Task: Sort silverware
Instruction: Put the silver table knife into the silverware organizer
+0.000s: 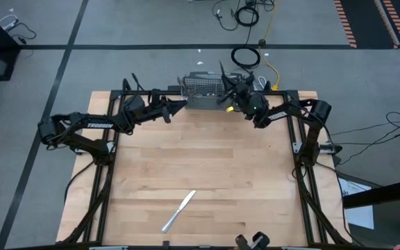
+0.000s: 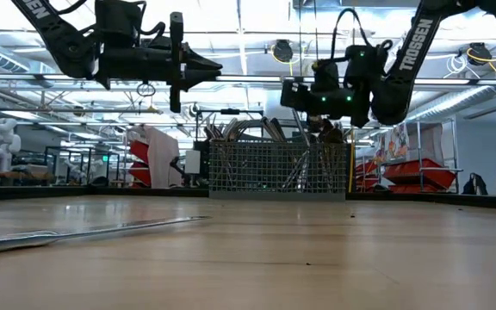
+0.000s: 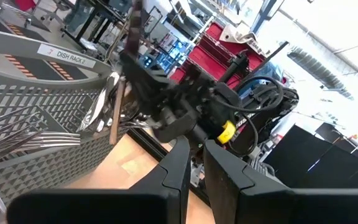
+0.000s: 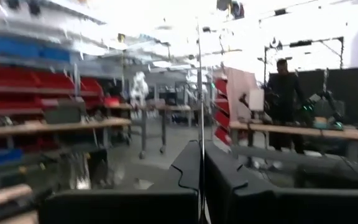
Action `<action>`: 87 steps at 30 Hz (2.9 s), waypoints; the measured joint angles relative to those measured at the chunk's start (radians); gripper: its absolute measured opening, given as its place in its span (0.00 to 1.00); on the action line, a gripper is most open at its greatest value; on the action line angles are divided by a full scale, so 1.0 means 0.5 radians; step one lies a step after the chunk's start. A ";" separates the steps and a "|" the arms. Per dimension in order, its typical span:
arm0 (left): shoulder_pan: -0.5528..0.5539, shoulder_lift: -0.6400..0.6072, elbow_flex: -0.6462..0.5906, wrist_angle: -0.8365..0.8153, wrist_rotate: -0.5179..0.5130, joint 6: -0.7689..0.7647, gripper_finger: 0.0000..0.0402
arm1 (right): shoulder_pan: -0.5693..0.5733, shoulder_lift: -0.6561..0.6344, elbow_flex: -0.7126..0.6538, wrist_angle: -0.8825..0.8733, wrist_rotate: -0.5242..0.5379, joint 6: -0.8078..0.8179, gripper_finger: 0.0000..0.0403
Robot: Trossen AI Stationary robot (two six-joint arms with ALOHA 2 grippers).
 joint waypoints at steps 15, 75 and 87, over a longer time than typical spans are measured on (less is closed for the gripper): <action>0.000 0.000 0.000 0.000 0.000 0.004 0.13 | -0.002 -0.033 0.142 -0.233 -0.054 -0.215 0.00; -0.004 0.001 0.000 0.000 0.027 0.100 0.13 | 0.045 0.063 0.159 -0.165 -0.096 0.021 0.24; -0.180 -0.073 0.000 -0.018 0.830 -0.112 0.13 | 0.538 -1.083 0.159 -1.819 -0.193 -0.077 0.31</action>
